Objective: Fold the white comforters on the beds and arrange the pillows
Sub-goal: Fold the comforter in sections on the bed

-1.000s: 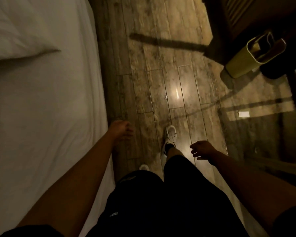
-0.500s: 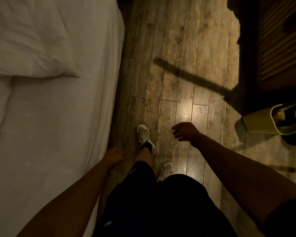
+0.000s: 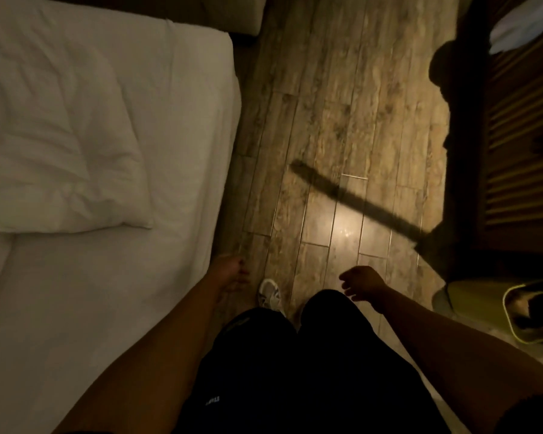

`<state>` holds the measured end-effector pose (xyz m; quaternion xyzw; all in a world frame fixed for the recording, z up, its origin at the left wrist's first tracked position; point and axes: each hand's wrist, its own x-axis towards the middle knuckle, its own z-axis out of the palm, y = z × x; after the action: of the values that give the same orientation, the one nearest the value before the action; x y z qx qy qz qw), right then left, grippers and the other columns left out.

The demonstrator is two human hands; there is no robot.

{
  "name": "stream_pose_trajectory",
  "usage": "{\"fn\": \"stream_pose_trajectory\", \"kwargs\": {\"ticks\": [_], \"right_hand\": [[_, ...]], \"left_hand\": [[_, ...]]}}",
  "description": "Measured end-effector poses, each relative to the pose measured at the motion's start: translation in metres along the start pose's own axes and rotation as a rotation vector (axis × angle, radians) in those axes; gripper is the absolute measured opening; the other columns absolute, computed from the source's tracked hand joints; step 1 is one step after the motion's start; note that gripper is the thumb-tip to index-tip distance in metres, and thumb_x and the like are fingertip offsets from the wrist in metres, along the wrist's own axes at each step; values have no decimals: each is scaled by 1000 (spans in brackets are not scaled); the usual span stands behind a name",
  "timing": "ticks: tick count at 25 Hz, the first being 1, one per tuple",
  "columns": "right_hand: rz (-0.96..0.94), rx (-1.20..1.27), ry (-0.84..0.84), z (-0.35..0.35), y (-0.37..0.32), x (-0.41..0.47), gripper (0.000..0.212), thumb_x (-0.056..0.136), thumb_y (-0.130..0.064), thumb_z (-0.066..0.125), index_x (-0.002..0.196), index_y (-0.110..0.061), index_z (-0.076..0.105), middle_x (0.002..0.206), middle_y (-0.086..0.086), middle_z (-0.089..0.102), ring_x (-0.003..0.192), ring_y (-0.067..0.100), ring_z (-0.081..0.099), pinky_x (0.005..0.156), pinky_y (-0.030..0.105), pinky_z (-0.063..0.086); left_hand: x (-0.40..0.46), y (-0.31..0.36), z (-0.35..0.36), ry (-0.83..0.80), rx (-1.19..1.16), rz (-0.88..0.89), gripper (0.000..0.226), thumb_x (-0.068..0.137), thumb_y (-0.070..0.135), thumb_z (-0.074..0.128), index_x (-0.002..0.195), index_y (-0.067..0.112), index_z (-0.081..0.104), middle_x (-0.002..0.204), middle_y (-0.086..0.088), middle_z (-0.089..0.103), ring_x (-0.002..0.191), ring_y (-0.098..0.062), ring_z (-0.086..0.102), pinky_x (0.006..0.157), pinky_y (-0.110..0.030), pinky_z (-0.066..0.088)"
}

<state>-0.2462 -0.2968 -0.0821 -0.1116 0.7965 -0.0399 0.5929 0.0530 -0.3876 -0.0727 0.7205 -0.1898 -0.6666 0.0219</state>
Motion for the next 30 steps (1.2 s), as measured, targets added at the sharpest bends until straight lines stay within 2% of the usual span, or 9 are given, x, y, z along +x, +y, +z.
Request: {"fn": "stream_pose_trajectory", "kwargs": {"ticks": [2,5,7,11,17,22,25,28,30], "right_hand": [[28,20,2,-17,-31,13,15,96,-2,55,103,2,67,79,14,66,63,25,62,58,30,52],[41,15,-3,-42,-90,44,14,96,-8,56,103,-1,67,86,15,67,70,26,63,71,37,54],[41,-1,-40,-58,-133,70,17,96,-9,56,105,-1,68,86,15,67,70,26,62,69,35,53],[71,-24,-117,-87,-235,109,21,96,-10,56,110,2,67,88,16,66,67,25,62,60,31,53],[-152,-5,-179,-112,-419,121,15,97,-7,54,89,-3,67,75,14,63,51,19,60,52,26,48],[-351,-51,-231,-103,-584,129,21,98,-13,56,103,4,67,80,15,64,63,25,61,57,30,49],[-398,-120,-250,-91,-671,140,23,98,-15,56,105,4,67,84,15,65,72,28,61,64,35,49],[-347,-205,-230,-86,-725,157,22,97,-16,57,104,2,68,83,14,66,69,25,62,62,32,50],[-299,-318,-250,-84,-755,166,19,97,-15,57,101,-1,69,81,12,66,65,22,62,58,29,50]], "left_hand": [[12,59,2,-10,-13,35,27,100,20,48,115,0,58,103,-23,65,80,-32,64,74,-46,56],[34,144,10,-13,-56,69,27,100,19,47,116,-1,57,89,-17,65,74,-29,63,68,-42,55],[48,195,16,-12,-85,78,27,101,19,47,117,-1,56,86,-15,64,72,-27,62,63,-40,54],[70,266,26,57,-74,48,26,99,17,49,114,-1,60,83,-15,65,69,-27,62,71,-39,53],[100,353,31,91,-27,-38,20,98,18,50,97,1,61,83,-18,63,63,-27,60,58,-30,48],[137,407,5,61,-44,-130,23,101,18,50,86,3,60,83,-18,62,63,-27,58,55,-30,47],[167,448,-16,65,-105,-184,27,99,21,51,90,-2,61,94,-23,63,67,-31,60,59,-34,50],[190,510,-31,98,-261,-155,22,94,19,53,95,-2,63,88,-22,65,67,-31,63,61,-32,52],[198,562,-45,78,-378,-124,22,91,21,56,97,1,64,87,-19,66,72,-30,63,70,-37,54]]}}
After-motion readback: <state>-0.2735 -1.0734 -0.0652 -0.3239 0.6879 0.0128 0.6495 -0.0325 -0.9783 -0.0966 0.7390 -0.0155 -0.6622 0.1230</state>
